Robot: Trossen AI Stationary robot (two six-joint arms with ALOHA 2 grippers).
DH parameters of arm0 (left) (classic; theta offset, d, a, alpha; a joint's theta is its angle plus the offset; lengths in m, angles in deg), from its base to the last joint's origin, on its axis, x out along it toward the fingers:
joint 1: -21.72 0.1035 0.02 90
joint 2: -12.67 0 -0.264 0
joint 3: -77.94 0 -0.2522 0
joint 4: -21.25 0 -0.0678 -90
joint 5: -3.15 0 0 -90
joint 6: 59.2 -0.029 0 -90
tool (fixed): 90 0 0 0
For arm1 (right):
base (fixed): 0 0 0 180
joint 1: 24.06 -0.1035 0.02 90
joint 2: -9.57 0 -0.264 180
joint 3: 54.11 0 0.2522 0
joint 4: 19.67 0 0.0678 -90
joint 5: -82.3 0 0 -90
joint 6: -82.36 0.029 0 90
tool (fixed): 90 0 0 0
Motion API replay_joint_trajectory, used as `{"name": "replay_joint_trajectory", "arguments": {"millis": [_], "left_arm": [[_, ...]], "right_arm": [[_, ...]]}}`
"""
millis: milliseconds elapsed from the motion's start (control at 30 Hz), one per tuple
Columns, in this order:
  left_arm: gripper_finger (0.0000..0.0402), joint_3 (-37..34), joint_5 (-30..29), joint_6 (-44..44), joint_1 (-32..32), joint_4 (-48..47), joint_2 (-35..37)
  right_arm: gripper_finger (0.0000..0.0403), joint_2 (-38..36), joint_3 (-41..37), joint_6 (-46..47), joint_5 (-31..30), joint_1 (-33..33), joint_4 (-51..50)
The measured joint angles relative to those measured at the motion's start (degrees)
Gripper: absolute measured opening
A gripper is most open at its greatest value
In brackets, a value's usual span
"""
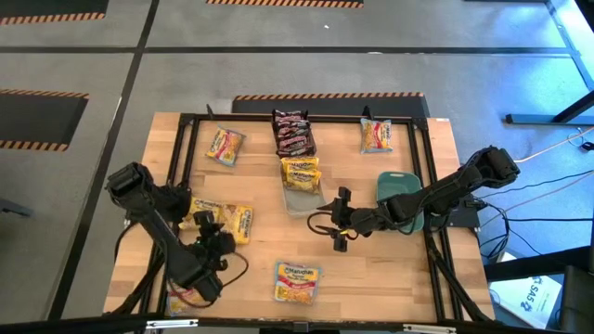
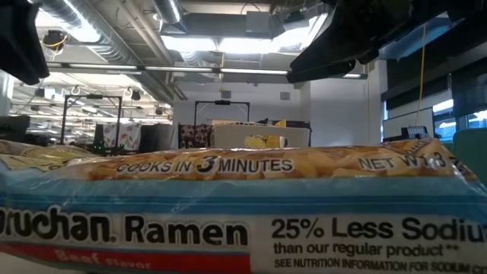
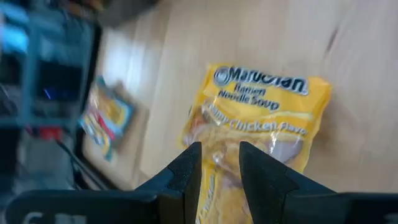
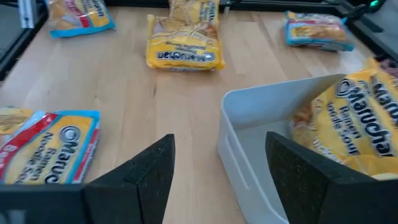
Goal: Sort Maruchan noodles
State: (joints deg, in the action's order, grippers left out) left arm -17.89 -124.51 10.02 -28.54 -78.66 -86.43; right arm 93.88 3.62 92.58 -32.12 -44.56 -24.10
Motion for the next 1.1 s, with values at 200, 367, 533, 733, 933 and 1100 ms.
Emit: {"name": "replay_joint_trajectory", "arguments": {"millis": [200, 367, 533, 733, 933, 1100], "left_arm": [[0.0101, -1.17, 13.67, -1.92, 5.83, 0.32, 3.68], [0.0099, -7.75, 16.27, -4.15, 8.71, 5.01, 9.44], [0.0099, -16.17, 19.52, -8.10, 11.44, 18.18, 12.54], [0.0098, -21.83, 20.89, -15.99, 13.28, 35.97, 12.04], [0.0098, -24.25, 21.25, -22.72, 15.05, 55.26, 12.01], [0.0098, -23.04, 21.35, -28.93, 17.44, 63.58, 12.01]], "right_arm": [[0.0232, 0.00, 0.00, 0.04, 1.03, 0.00, 0.01], [0.0232, 0.00, 0.01, 1.44, 1.07, -0.11, -0.61], [0.0232, 0.00, 0.00, 1.53, 1.07, -0.11, -0.63], [0.0232, 0.00, 0.00, 1.51, 1.00, -0.11, -0.20], [0.0232, 0.00, 0.01, 1.51, 0.96, -0.11, 0.54], [0.0232, 0.00, 0.02, 1.51, 1.05, -0.11, 1.47]]}}
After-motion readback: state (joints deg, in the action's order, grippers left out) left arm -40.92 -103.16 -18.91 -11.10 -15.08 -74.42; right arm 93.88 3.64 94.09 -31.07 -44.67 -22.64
